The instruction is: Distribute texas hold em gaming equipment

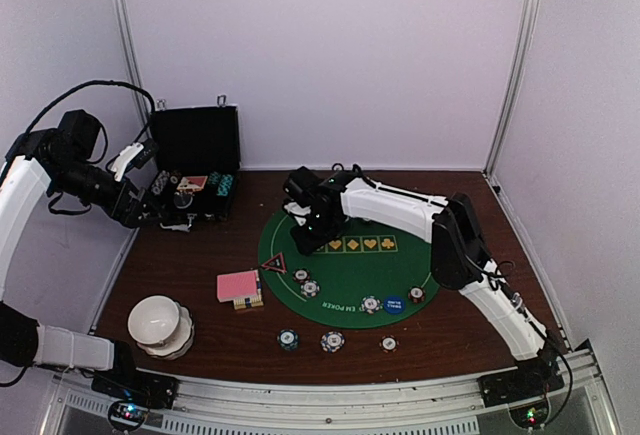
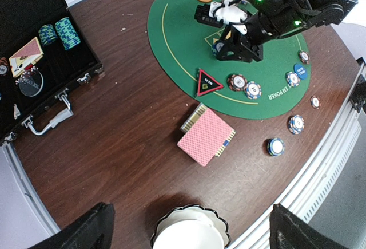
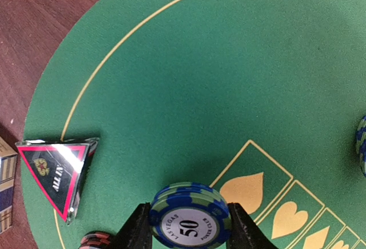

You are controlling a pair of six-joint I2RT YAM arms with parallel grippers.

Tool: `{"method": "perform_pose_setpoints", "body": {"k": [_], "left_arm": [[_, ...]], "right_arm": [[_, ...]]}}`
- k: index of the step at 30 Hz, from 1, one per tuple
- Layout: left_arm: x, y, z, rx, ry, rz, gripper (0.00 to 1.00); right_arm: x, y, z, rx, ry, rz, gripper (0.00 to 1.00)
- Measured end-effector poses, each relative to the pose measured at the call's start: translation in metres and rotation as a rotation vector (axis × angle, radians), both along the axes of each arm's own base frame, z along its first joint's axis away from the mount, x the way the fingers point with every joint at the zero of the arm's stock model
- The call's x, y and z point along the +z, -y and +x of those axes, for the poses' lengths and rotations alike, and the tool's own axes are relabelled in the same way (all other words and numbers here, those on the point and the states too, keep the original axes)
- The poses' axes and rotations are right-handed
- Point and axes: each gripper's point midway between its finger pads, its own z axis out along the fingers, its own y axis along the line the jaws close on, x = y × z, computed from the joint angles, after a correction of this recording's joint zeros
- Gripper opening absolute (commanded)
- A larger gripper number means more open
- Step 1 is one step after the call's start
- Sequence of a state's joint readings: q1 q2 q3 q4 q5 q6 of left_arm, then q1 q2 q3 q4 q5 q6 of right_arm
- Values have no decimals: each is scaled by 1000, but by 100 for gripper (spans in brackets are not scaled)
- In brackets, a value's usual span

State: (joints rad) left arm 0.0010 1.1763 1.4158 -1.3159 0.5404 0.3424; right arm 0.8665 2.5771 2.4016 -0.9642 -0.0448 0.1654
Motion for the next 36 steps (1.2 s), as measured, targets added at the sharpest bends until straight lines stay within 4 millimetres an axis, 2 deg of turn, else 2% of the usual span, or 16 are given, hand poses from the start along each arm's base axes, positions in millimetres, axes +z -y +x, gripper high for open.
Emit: {"method": "perform_pose_setpoints", "body": {"k": [3, 7, 16, 23, 27, 30, 33, 36], "left_arm": [[0, 0, 0, 0, 0, 0, 98], [0, 0, 0, 0, -1, 0, 98], [0, 0, 0, 0, -2, 0, 98], [0, 0, 0, 0, -2, 0, 98], [0, 0, 0, 0, -2, 1, 98], [-1, 0, 0, 1, -2, 1, 98], [0, 0, 0, 1, -1, 1, 98], [0, 0, 0, 1, -1, 2, 98]], "right_arm": [[-8, 1, 1, -4, -14, -2, 26], [-16, -1, -3, 3, -38, 1, 33], [-14, -8, -7, 20, -62, 32, 67], [-10, -12, -12, 44, -58, 37, 68], [13, -16, -15, 58, -28, 54, 69], [48, -20, -26, 90, 18, 78, 73], [84, -26, -54, 150, 55, 97, 78], [106, -35, -103, 249, 71, 108, 81]]}}
